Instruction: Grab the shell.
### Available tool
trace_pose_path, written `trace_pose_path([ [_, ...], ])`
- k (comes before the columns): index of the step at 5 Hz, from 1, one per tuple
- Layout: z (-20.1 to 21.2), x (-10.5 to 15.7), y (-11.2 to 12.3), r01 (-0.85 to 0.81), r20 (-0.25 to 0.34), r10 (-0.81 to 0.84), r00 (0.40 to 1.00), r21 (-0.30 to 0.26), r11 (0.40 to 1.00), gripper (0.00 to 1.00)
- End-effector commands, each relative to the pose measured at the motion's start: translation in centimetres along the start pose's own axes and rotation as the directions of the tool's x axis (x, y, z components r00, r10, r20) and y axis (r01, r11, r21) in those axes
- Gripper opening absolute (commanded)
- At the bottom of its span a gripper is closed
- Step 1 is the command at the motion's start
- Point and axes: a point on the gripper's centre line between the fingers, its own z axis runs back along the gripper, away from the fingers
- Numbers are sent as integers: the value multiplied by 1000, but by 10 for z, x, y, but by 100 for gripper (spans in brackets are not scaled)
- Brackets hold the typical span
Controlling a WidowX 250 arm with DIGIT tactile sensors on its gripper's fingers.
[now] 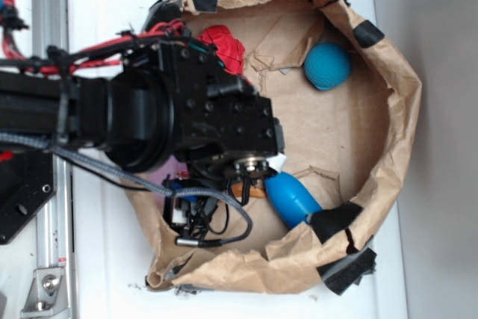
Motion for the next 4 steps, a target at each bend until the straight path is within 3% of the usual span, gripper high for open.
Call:
trace_pose_path([
  [1, 21, 16, -10, 69, 209, -79, 975, 56, 996, 100],
  [2, 22, 20, -11, 47, 219, -62, 974, 73, 996, 0],
  [4, 14, 16, -13, 45, 211, -57, 976, 61, 997, 0],
])
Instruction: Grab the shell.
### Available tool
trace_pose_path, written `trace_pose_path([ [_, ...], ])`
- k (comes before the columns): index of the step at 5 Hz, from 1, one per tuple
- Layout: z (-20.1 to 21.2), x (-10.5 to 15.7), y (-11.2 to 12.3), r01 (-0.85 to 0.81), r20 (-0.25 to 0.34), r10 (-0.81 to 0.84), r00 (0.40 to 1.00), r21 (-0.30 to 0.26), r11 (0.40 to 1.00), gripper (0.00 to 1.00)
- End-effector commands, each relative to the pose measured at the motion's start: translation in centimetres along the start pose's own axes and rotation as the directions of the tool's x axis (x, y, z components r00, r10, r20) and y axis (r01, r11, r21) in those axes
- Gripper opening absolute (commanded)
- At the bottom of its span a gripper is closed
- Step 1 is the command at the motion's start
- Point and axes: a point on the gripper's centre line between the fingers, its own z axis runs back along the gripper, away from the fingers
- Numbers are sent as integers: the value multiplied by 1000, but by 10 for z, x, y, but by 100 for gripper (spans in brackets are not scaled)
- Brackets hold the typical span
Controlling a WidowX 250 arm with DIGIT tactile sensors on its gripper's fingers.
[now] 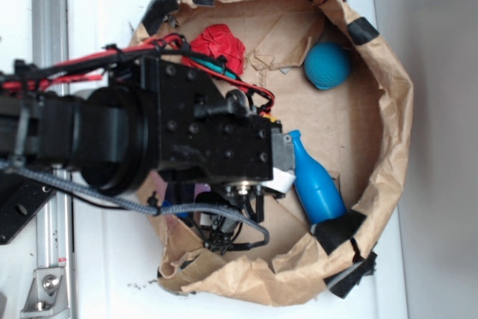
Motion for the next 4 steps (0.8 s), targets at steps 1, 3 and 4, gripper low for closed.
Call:
trace_pose_path([
  [1, -2, -7, -3, 26, 23, -26, 999, -1, 1000, 0],
  [3, 97, -2, 40, -356, 377, 240, 895, 276, 893, 0],
  [4, 145, -9, 48, -416, 352, 333, 875, 192, 889, 0],
])
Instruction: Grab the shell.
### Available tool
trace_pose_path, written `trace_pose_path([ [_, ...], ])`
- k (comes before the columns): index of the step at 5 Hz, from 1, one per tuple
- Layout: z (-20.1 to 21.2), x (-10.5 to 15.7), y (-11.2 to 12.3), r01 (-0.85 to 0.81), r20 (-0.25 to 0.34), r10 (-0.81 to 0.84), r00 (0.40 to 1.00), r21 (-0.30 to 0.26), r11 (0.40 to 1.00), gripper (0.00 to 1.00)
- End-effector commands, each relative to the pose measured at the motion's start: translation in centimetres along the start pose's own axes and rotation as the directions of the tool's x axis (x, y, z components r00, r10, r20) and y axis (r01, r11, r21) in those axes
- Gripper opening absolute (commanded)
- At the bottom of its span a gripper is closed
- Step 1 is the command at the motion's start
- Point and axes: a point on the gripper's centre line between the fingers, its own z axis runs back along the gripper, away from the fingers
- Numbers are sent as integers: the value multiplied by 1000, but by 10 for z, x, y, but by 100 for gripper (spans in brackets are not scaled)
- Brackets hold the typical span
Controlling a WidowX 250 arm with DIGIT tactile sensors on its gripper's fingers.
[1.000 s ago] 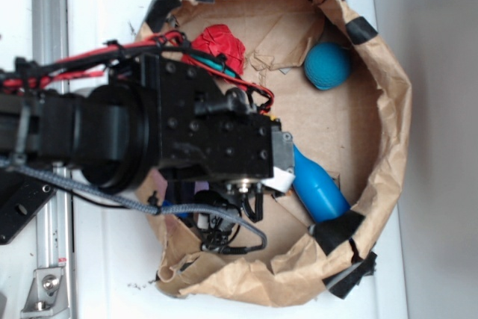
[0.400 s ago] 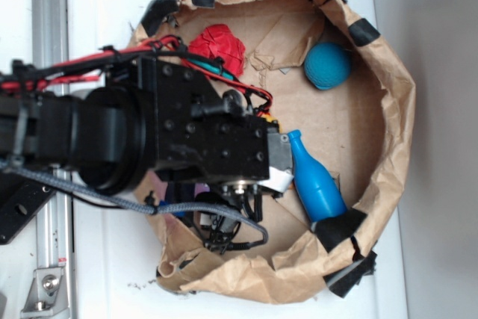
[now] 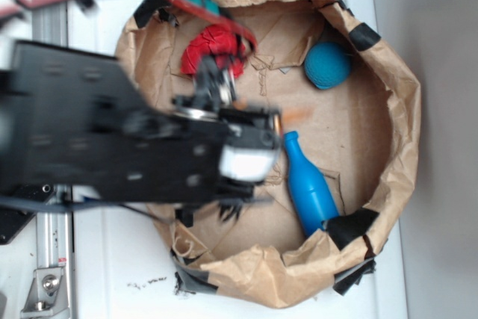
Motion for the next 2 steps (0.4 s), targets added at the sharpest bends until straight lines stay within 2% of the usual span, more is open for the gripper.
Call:
trace_pose_path([
  [1, 74, 17, 24, -125, 40, 129, 991, -88, 988, 0],
  [2, 74, 15, 23, -127, 29, 132, 991, -130, 983, 0],
])
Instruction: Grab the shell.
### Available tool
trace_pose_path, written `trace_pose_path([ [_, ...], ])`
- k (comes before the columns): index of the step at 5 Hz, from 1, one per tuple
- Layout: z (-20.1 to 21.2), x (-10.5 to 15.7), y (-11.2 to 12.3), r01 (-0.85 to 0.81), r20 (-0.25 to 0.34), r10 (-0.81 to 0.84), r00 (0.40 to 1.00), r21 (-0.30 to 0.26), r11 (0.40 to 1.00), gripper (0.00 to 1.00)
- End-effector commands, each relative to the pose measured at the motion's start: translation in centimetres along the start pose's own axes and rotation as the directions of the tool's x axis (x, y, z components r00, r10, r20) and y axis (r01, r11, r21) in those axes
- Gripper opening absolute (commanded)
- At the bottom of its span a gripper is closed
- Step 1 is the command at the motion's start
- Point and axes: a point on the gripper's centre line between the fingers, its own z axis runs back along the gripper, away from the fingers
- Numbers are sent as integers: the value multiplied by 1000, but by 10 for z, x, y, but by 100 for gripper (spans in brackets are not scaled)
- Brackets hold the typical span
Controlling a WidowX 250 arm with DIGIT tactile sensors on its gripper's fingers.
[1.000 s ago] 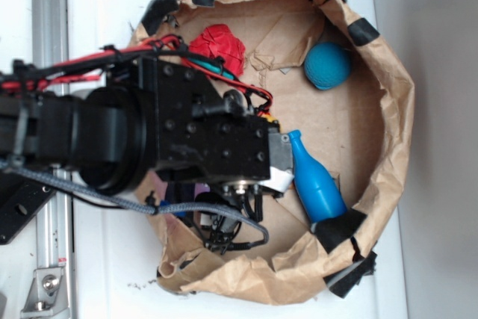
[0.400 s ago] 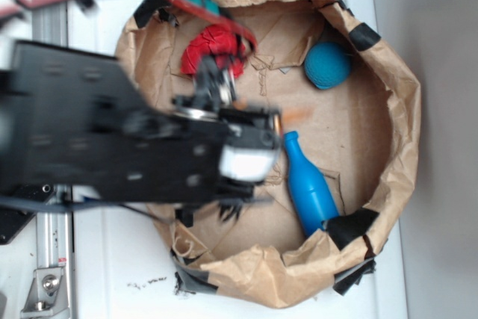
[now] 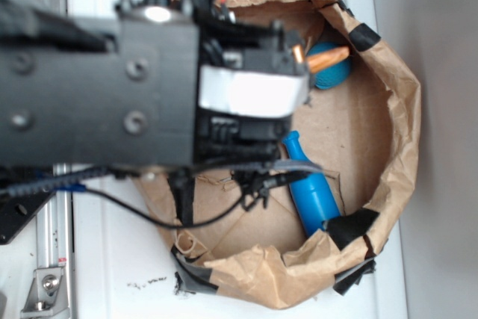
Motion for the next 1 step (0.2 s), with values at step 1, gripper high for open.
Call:
trace_pose_path([
  [1, 13, -9, 6, -46, 45, 49, 998, -63, 997, 0],
])
